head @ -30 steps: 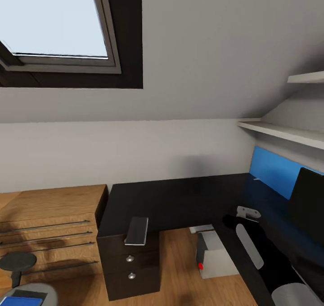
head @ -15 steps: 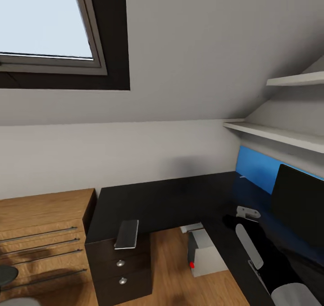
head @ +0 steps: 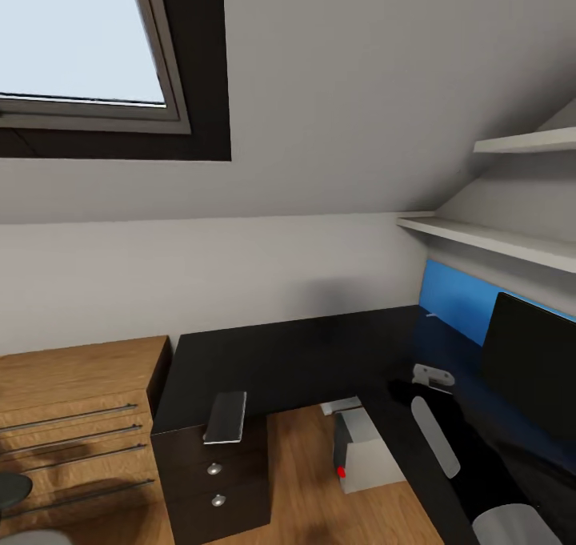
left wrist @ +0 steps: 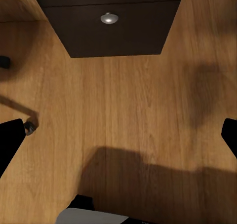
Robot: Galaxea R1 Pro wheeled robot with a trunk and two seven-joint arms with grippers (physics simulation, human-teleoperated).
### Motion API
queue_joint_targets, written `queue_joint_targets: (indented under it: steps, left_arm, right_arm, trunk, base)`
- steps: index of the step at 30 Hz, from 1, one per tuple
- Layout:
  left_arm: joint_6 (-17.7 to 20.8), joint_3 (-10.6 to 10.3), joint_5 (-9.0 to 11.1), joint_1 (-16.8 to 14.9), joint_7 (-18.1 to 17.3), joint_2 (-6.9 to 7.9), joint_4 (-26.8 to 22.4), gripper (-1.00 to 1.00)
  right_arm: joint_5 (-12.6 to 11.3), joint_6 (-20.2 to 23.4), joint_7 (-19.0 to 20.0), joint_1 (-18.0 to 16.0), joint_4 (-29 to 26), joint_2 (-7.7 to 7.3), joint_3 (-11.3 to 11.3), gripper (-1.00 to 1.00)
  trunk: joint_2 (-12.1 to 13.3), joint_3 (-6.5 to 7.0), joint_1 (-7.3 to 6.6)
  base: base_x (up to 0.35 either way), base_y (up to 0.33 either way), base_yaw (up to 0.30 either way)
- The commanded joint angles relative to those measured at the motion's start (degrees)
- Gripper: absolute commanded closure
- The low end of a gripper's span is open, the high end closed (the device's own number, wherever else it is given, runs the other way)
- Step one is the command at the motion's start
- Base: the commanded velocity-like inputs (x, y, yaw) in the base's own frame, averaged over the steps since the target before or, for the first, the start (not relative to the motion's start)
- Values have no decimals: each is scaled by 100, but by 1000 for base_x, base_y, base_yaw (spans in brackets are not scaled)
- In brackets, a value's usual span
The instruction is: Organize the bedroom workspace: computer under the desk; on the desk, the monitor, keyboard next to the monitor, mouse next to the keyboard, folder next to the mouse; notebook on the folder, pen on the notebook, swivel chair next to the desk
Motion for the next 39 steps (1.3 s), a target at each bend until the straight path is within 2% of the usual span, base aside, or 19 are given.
queue_joint_targets:
  steps: [1, 10, 20, 26, 28, 30, 31, 34, 36, 39]
  left_arm:
    - [5, -34, 35, -5, 45, 5, -6, -100]
    - [4, -30, 31, -5, 45, 5, -6, -100]
    - [-104, -19, 20, -5, 52, 6, -29, -100]
    - [-247, -10, 33, -4, 62, 7, -56, -100]
    - [-251, -10, 31, -4, 57, 11, -53, -100]
    - [-251, -9, 28, -2, 55, 11, -49, -100]
    - [-251, -9, 28, -1, 55, 10, -48, -100]
    - [-251, -9, 24, -3, 54, 7, -43, -100]
    - [-251, -9, 21, -4, 54, 7, -42, -100]
    - [-251, -12, 19, -6, 54, 6, -42, -100]
  right_arm:
    - [-56, 8, -61, -3, -3, -6, 19, 100]
    - [-61, 11, -75, -3, 1, 3, 27, 100]
    - [-70, 23, -8, -3, 2, -28, 10, 100]
    - [14, 11, 272, -3, 10, -95, 13, 100]
    - [214, -2, 394, -3, 15, -109, 20, 100]
    - [734, -131, 790, -3, 55, -119, 35, 100]
    - [856, -180, 927, -3, 88, -123, 37, 100]
    - [1457, -427, 1781, -3, 397, -181, 22, 100]
    - [1740, -568, 2257, -3, 622, -263, 4, 100]
    - [1982, -874, 2766, -7, 987, -443, -10, 100]
  trunk:
    - [-5, -3, 2]
    - [-5, 0, 2]
    - [-5, 26, 2]
    - [-5, 36, 2]
    - [-5, 36, 2]
    - [-5, 36, 2]
    - [-5, 36, 2]
    - [-5, 36, 2]
    - [-5, 36, 2]
    - [-5, 37, 2]
  base:
    - [0, 0, 0]
    - [0, 0, -29]
    - [0, 0, -246]
    - [0, 0, -246]
    - [0, 0, -79]
    - [0, 0, -26]
    - [0, 0, -16]
    - [0, 0, -8]
    - [0, 0, -3]
    - [0, 0, -1]
